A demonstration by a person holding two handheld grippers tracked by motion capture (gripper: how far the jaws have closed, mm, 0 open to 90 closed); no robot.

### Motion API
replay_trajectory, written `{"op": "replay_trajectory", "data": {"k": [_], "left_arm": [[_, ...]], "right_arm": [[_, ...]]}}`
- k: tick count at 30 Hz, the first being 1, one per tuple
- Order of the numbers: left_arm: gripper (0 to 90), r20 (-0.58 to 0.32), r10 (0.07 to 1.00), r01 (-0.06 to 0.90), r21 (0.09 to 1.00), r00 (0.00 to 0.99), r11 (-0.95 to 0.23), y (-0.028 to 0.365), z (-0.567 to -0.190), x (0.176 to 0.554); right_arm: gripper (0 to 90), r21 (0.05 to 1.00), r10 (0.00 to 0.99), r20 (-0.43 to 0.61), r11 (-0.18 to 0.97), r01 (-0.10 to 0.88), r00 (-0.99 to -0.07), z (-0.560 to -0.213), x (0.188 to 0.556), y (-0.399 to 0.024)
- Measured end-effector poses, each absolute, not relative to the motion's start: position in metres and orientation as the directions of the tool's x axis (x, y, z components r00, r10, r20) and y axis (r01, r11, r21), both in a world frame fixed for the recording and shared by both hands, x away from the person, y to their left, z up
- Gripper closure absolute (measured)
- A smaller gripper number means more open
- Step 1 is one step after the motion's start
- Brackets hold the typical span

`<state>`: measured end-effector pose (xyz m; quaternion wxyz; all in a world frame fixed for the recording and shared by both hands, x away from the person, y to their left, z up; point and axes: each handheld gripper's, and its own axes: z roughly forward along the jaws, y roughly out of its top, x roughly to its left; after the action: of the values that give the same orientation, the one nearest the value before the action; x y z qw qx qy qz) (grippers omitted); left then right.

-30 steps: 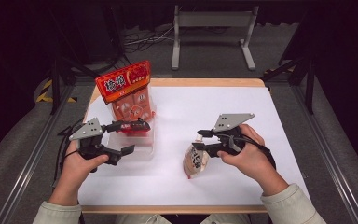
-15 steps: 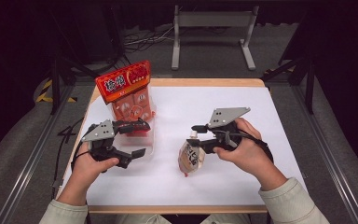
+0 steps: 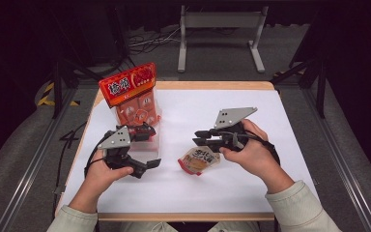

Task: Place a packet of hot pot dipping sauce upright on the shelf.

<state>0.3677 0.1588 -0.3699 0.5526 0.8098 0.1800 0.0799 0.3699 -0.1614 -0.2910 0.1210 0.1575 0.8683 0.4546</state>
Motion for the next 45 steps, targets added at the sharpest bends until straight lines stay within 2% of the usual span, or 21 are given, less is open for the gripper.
{"op": "replay_trajectory", "data": {"k": [9, 14, 28, 35, 40, 45], "left_arm": [[6.0, -0.059, 0.336, 0.187, 0.913, 0.94, -0.362, 0.133, -0.375, 0.366], [9.6, -0.047, 0.309, 0.163, 0.918, 0.95, -0.361, 0.123, -0.374, 0.366], [30.3, -0.029, 0.244, 0.112, 0.936, 0.969, -0.333, 0.103, -0.37, 0.369], [47.4, -0.038, 0.201, 0.105, 0.937, 0.979, -0.334, 0.097, -0.368, 0.369], [72.9, -0.016, 0.186, 0.081, 0.935, 0.982, -0.346, 0.098, -0.365, 0.368], [85.8, -0.027, 0.163, 0.082, 0.935, 0.986, -0.345, 0.1, -0.363, 0.366]], "right_arm": [[76.3, 0.83, 0.344, -0.084, 0.543, 0.125, -0.935, -0.282, 0.366, -0.156], [76.3, 0.837, 0.324, -0.084, 0.537, 0.11, -0.942, -0.276, 0.365, -0.151], [76.3, 0.848, 0.272, -0.086, 0.525, 0.073, -0.958, -0.27, 0.364, -0.134], [76.3, 0.856, 0.253, -0.077, 0.512, 0.066, -0.964, -0.272, 0.364, -0.127], [76.3, 0.861, 0.246, -0.069, 0.504, 0.067, -0.967, -0.273, 0.363, -0.125], [76.2, 0.866, 0.238, -0.066, 0.497, 0.062, -0.969, -0.273, 0.362, -0.124]]}}
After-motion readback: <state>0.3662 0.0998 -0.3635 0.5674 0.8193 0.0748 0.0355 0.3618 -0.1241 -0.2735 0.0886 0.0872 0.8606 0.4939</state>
